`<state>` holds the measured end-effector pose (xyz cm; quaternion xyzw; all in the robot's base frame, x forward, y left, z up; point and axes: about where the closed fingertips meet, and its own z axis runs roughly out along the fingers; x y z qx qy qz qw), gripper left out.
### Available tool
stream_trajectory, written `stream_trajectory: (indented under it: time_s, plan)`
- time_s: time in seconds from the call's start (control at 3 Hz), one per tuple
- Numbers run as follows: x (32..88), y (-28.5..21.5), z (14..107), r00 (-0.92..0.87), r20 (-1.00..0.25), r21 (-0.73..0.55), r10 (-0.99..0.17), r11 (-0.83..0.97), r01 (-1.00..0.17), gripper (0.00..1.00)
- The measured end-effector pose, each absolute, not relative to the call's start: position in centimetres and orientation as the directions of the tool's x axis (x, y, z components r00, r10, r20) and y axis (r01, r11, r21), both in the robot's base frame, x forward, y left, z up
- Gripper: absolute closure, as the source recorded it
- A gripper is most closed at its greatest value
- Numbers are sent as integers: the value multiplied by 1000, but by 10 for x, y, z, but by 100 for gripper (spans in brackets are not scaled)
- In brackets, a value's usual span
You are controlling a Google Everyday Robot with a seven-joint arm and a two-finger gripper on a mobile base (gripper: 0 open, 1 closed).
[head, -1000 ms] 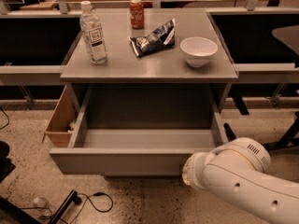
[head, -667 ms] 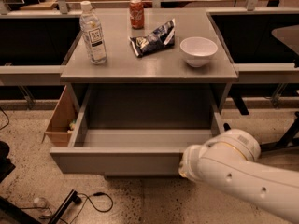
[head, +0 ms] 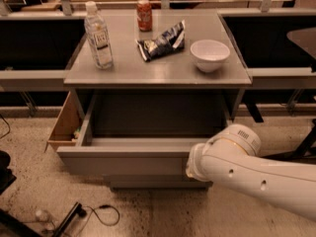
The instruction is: Close top drawer
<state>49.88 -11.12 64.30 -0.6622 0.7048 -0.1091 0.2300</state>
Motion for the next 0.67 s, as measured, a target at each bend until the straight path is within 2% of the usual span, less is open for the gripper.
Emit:
stream_trajectory:
  time_s: [0.33,0.67]
  plan:
    - [497,-111,643,-17,-180,-458,-984,99,-883,100]
    - [528,-107,640,-3,-171,-461,-985,83,-883,100]
